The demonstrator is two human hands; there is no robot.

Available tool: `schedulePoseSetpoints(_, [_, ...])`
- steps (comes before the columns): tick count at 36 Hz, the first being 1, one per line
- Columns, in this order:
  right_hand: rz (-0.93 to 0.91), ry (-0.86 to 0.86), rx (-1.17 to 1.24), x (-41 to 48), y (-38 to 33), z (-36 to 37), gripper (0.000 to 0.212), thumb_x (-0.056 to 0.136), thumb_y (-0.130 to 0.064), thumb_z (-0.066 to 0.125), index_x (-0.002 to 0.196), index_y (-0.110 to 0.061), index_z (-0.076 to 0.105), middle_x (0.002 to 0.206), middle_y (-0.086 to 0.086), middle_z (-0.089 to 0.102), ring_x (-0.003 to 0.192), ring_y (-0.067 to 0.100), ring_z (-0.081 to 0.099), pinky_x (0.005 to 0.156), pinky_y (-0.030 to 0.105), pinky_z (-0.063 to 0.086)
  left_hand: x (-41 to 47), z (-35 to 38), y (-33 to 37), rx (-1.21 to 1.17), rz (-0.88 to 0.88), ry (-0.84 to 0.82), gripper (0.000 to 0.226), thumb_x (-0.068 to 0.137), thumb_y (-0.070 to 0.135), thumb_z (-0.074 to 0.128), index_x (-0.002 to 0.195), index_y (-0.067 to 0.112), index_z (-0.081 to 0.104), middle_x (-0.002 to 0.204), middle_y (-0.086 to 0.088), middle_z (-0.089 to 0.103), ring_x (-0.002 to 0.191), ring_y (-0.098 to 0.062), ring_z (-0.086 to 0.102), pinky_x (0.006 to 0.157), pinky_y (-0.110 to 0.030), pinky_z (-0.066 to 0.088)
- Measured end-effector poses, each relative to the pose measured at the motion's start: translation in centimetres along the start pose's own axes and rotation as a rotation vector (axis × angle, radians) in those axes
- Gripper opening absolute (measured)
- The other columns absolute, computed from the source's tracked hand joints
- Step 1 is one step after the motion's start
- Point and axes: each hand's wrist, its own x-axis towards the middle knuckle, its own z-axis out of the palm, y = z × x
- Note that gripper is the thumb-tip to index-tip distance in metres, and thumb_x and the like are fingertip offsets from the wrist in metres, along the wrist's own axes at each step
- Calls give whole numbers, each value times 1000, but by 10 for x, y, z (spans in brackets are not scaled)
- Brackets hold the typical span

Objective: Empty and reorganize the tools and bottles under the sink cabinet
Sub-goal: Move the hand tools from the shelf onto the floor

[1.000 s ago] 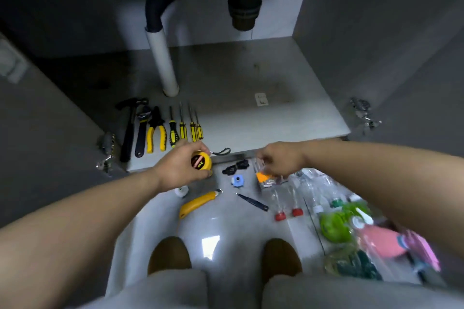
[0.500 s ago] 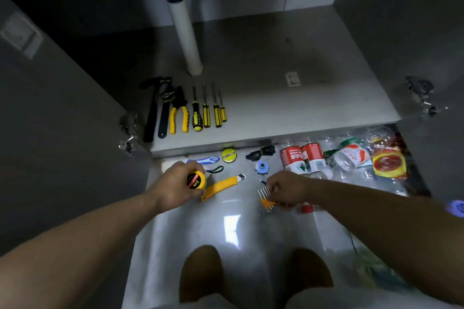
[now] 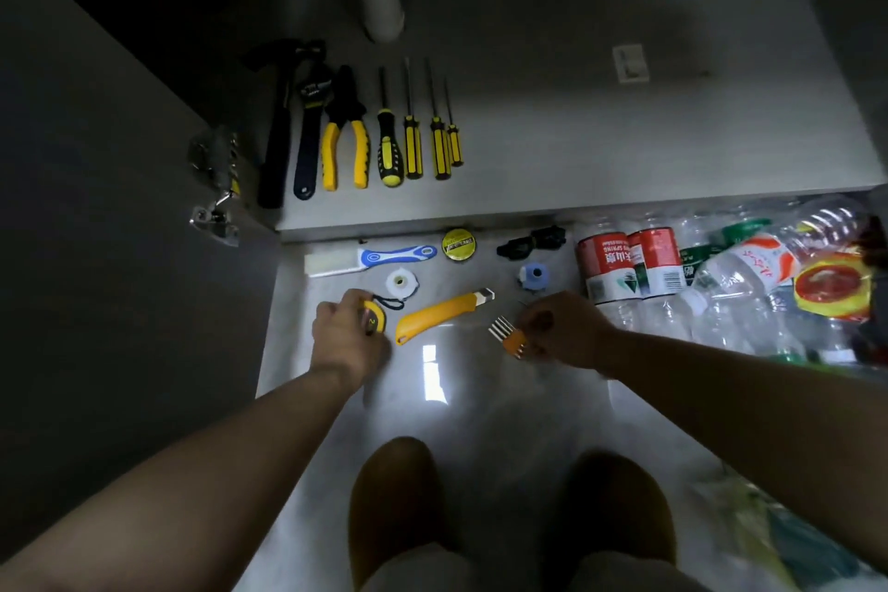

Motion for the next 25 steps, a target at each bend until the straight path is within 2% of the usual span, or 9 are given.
schedulePoseSetpoints(3, [-3, 120, -45, -5, -5, 2, 26, 93, -11, 65, 118, -14, 67, 112, 7, 68, 99, 20, 64, 78, 24, 47, -3, 1, 6, -70, 25, 32, 61, 80, 0, 66, 135, 25, 57, 126, -9, 40, 119, -32, 50, 105, -35, 47])
schedulePoseSetpoints(6, [-58, 104, -104, -15, -14, -1, 25, 92, -8, 60, 117, -12, 64, 110, 7, 66, 100, 23, 64, 86, 31, 52, -4, 1, 11, -91, 44, 86, 54, 79, -1, 64, 129, 21, 62, 126, -9, 40, 118, -28, 50, 105, -29, 43])
schedulePoseSetpoints(8, [-134, 86, -108, -25, -24, -10, 24, 91, -7, 63, 114, -11, 65, 107, 5, 66, 98, 20, 65, 87, 35, 56, -3, -3, 16, -77, 81, 139, 40, 81, 3, 64, 117, 21, 65, 121, -4, 42, 116, -26, 51, 96, -22, 40])
schedulePoseSetpoints(10, [-254, 105, -147, -30, -37, -26, 22, 91, -6, 63, 113, -11, 67, 108, 2, 65, 96, 13, 64, 85, 26, 55, -1, -11, 27, -104, 175, 229, 23, 84, 6, 64, 103, 20, 66, 112, 1, 43, 106, -18, 55, 88, -18, 37])
schedulePoseSetpoints(13, [-411, 167, -207, -29, -65, -56, 20, 92, -5, 62, 109, -13, 66, 102, -5, 58, 88, 0, 55, 79, 12, 48, 4, -29, 56, -153, 361, 339, 13, 88, 10, 65, 94, 21, 60, 104, 4, 45, 86, 3, 54, 81, -22, 45])
schedulePoseSetpoints(15, [-429, 239, -215, -20, -86, -74, 20, 91, -4, 59, 106, -15, 66, 100, -2, 57, 86, 9, 57, 77, 19, 49, 11, -41, 76, -165, 477, 397, 13, 88, 8, 61, 95, 20, 59, 106, 1, 47, 91, -3, 55, 82, -26, 48])
schedulePoseSetpoints(18, [-429, 348, -196, 2, -114, -95, 25, 88, -3, 58, 106, -18, 67, 102, 2, 55, 89, 13, 57, 72, 13, 40, 28, -61, 98, -89, 547, 526, 27, 86, 1, 57, 109, 16, 61, 116, -8, 47, 109, -29, 53, 96, -40, 47])
schedulePoseSetpoints(22, [-461, 415, -165, 33, -142, -106, 33, 92, -8, 61, 123, -18, 64, 114, 2, 53, 96, 10, 53, 82, 16, 39, 65, -86, 115, 89, 412, 555, 63, 81, -1, 62, 140, 19, 50, 140, -16, 39, 131, -35, 39, 110, -41, 38])
schedulePoseSetpoints(25, [-431, 412, -134, 54, -158, -101, 43, 90, -7, 63, 132, -13, 60, 123, 10, 53, 105, 20, 56, 88, 21, 39, 98, -103, 125, 68, 249, 533, 64, 88, 6, 61, 148, 17, 41, 148, -22, 34, 136, -41, 35, 115, -42, 33])
